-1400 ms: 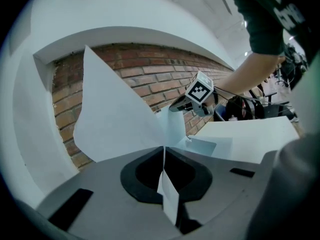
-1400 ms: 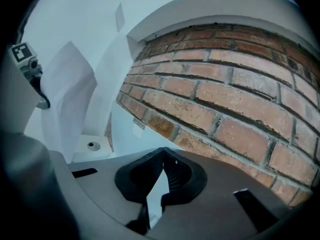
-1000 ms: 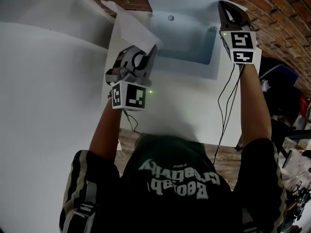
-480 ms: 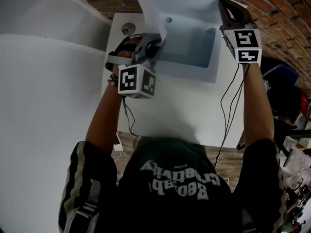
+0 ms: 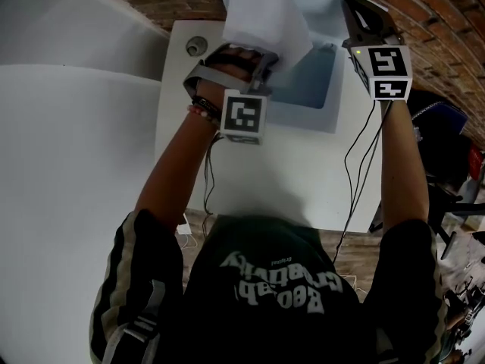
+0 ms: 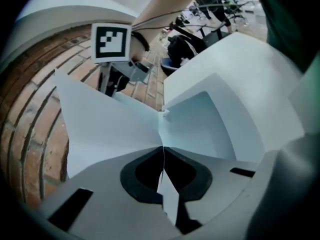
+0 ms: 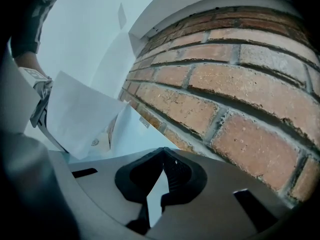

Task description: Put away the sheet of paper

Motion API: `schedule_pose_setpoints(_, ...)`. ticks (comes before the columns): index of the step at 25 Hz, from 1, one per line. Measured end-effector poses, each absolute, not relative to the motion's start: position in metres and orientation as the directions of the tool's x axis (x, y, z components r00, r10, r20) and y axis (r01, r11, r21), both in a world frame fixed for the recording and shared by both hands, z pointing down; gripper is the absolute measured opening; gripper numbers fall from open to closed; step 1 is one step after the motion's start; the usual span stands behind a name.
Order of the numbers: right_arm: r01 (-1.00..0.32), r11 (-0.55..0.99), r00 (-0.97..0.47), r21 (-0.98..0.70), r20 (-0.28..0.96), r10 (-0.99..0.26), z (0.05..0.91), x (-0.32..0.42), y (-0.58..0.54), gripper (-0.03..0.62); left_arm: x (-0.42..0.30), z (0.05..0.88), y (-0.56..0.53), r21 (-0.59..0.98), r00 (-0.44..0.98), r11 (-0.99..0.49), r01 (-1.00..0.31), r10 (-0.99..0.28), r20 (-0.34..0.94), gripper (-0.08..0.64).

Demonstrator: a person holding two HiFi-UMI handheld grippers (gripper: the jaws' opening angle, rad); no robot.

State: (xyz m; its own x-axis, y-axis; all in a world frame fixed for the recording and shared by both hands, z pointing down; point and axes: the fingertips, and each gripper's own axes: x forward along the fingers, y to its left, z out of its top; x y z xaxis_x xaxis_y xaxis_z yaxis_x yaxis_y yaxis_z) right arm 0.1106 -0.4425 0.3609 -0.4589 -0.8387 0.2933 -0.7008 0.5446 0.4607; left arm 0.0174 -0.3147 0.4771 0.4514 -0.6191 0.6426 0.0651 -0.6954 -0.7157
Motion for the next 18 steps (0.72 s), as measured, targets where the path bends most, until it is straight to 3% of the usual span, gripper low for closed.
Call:
schedule_pose_setpoints(4,-0.692,0.552,-0.467,0.465,0.294,-0.834,0.362,0.111,-0.443,-0.006,0.038,0.505,-0.306,-0.658,0.461,-0.734,0.169,-0.531,0.711,0.002)
schedule_pose_setpoints(9,-0.669,0.571,-0.488,0.475,0.298,-0.82,0.36,0.111,-0.442,-0.006,0.046,0.531,-0.305,-0.593,0.457,-0.778,0.208,-0.459,0.762,0.006)
schedule_pose_setpoints(13,-0.655,0.584,-0.504,0.479,0.299,-0.81,0.357,0.111,-0.442,-0.006,0.047,0.556,-0.302,-0.511,0.407,-0.823,0.248,-0.39,0.826,0.115)
schedule_pose_setpoints(18,-0.648,0.59,-0.51,0.481,0.302,-0.806,0.355,0.111,-0.442,-0.006,0.043,0.576,-0.298,-0.437,0.354,-0.862,0.256,-0.337,0.872,0.177)
